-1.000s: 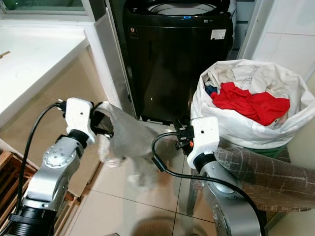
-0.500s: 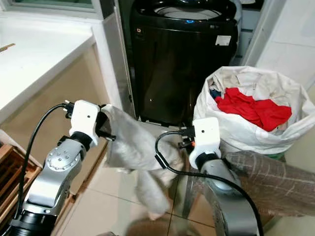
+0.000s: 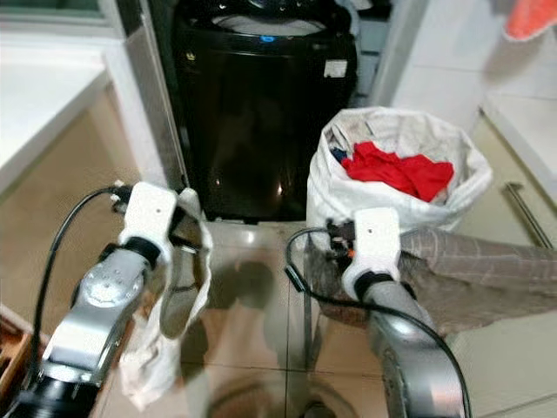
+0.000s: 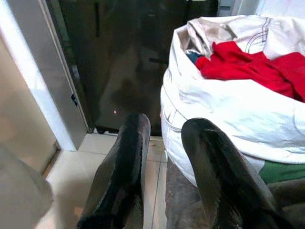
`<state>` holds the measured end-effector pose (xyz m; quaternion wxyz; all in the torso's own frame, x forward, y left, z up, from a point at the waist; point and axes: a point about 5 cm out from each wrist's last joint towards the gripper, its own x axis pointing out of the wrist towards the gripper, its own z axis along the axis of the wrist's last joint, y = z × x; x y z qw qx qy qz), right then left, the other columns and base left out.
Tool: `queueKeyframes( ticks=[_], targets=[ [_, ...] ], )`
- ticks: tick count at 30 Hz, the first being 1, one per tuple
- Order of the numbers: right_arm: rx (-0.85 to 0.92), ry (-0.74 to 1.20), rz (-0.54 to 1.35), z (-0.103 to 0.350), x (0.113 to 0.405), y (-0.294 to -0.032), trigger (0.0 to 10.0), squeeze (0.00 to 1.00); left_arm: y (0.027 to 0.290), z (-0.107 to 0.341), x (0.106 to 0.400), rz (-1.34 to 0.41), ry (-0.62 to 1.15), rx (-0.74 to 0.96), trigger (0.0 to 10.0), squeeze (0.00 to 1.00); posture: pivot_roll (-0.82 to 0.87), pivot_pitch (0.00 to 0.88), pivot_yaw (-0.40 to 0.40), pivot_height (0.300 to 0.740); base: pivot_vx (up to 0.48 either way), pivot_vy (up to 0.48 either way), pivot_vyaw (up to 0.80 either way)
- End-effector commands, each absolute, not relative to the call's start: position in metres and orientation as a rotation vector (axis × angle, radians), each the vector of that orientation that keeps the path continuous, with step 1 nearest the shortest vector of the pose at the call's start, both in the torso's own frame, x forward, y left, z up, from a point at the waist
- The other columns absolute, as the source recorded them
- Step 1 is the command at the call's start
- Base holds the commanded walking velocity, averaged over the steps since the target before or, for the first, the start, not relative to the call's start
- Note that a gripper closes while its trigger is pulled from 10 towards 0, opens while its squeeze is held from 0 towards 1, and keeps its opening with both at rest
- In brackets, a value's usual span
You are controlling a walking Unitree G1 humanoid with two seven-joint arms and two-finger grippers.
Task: Clothes washing
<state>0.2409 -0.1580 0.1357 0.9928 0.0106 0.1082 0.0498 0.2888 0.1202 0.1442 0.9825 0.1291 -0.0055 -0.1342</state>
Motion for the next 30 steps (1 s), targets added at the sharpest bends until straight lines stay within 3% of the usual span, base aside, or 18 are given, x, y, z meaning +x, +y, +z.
queueKeyframes(
  ticks=[1, 4, 12, 30],
  targets=[
    [0.045, 0.213, 0.105, 0.139, 0.241, -0.159, 10.0, 0.00, 0.115, 0.158, 0.290, -0.278, -0.065, 0.232, 10.0, 0.00, -0.06, 0.000, 0.007, 0.740, 0.000, 0.000, 0.00],
    [0.068, 0.221, 0.126, 0.139, 0.242, -0.157, 10.0, 0.00, 0.116, 0.160, 0.290, -0.260, -0.074, 0.210, 10.0, 0.00, -0.05, 0.000, 0.006, 0.740, 0.000, 0.000, 0.00],
    [-0.072, 0.201, 0.123, 0.137, 0.246, -0.151, 10.0, 0.00, 0.118, 0.167, 0.292, -0.246, -0.094, 0.215, 10.0, 0.00, -0.05, 0.000, 0.006, 0.740, 0.000, 0.000, 0.00],
    [0.065, 0.154, 0.208, 0.139, 0.244, -0.139, 10.0, 0.00, 0.121, 0.172, 0.300, -0.261, -0.084, 0.194, 10.0, 0.00, -0.07, 0.000, 0.072, 0.740, 0.366, 0.000, 0.00]
  ],
)
